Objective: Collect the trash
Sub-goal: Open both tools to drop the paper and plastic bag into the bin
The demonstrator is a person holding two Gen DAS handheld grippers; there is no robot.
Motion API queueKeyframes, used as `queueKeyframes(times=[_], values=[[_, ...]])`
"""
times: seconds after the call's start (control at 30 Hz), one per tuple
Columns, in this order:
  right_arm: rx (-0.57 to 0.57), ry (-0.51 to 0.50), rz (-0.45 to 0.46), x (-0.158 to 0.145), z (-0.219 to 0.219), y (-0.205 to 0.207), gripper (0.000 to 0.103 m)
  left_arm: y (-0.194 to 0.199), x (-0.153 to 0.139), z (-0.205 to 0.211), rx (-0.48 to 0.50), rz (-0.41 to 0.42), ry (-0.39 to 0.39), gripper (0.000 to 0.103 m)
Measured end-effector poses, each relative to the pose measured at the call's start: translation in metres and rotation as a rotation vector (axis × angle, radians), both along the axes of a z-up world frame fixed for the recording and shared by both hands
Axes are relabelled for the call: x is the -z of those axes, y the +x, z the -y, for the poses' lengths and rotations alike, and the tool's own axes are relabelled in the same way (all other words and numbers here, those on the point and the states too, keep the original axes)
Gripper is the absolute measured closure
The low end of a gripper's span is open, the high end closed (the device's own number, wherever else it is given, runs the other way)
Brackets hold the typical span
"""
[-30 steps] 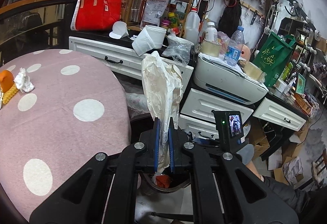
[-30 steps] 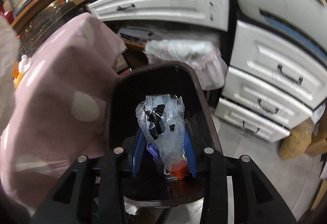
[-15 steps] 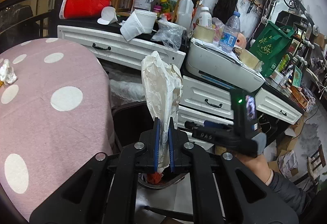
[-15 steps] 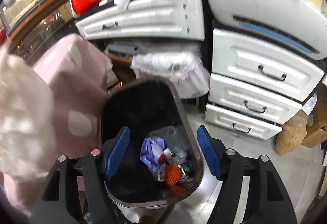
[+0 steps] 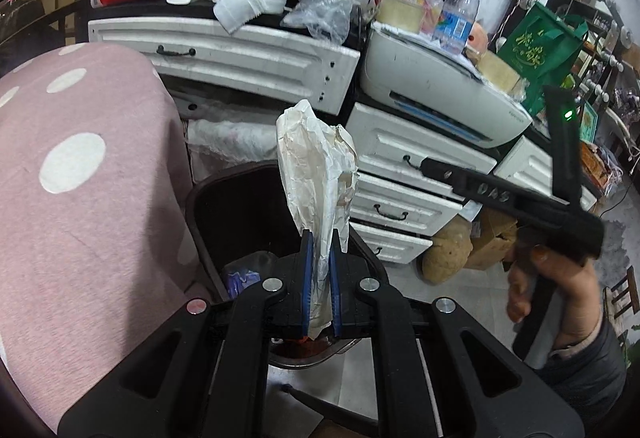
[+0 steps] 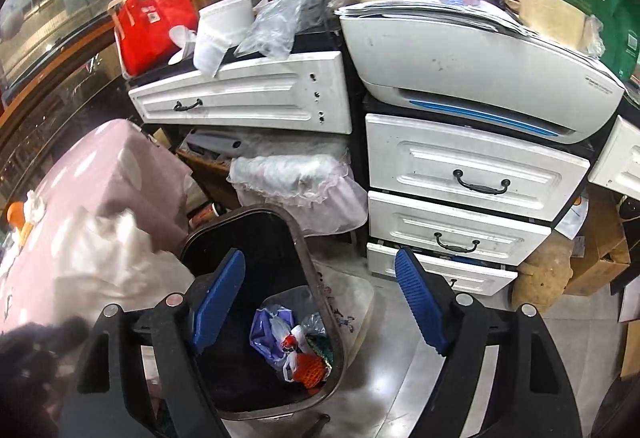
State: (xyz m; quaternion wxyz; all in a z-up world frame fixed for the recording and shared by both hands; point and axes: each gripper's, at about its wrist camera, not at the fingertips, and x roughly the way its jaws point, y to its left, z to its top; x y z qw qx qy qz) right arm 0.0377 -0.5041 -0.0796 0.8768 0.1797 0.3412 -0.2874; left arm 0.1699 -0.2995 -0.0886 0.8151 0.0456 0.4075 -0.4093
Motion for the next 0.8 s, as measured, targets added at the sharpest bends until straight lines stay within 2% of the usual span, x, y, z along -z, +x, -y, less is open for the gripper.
queueKeyframes(times=[0.47,0.53,0.57,0.6,0.67,0.8], values=[[-0.017,0.019,0.026,-0.003,-0.003,-0.001,0.026,0.006,0.060,0.037,0.036,-0.036,0.186,0.095],[-0.019,0.019,0.024,-0.003,-0.003,0.000,0.026,0.006,0.066,0.040,0.042,-0.048,0.207,0.088],[-0.019,0.020,0.024,-0.003,-0.003,0.000,0.026,0.006,0.069,0.039,0.046,-0.061,0.215,0.074],[-0.020,0.021,0.024,-0.003,-0.003,0.000,0.026,0.006,0.072,0.039,0.048,-0.068,0.218,0.053],[-0.023,0.020,0.023,-0.003,-0.005,0.001,0.026,0.003,0.071,0.036,0.040,-0.055,0.205,0.026],[-0.029,0.016,0.018,-0.003,-0.008,0.002,0.023,0.000,0.068,0.029,0.045,-0.046,0.184,0.017]])
